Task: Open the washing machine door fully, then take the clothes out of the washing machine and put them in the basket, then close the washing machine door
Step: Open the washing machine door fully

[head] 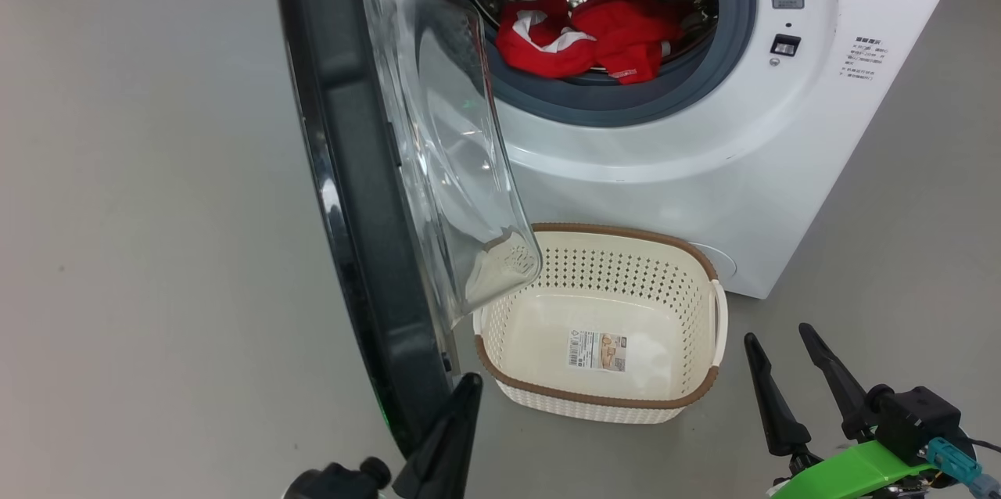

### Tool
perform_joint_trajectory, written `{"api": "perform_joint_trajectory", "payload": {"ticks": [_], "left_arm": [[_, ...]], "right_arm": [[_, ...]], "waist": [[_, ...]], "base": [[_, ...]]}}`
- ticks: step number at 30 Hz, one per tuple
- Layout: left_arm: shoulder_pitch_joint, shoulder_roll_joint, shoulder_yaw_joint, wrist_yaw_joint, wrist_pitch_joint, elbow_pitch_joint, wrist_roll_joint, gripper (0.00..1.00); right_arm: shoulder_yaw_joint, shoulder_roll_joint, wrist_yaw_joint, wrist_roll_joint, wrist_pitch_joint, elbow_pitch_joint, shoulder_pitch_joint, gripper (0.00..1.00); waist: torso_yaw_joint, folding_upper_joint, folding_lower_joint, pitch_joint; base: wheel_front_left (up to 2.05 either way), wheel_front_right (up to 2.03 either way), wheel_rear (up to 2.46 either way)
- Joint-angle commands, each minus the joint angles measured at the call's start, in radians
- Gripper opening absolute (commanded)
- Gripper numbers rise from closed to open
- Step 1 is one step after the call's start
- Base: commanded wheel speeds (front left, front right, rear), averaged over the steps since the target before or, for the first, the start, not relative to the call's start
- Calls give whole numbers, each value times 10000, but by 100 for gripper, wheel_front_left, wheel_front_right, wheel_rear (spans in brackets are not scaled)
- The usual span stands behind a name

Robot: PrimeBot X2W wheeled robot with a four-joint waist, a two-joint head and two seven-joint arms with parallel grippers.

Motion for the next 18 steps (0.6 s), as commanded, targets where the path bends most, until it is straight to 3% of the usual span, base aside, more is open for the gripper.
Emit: {"api": "perform_joint_trajectory", "payload": {"ticks": [1,18], "left_arm": [[-366,12,399,102,-49,-167,-203,0],[-72,12,1835,514,-49,-220,-81,0]], "right_arm": [[242,-85,4,-80,-66,-265,-258,100],[271,-57,4,-63,-66,-320,-264,100]], "waist": [[7,0,0,0],[113,0,0,85]], "base": [[0,0,0],[0,0,0]]}}
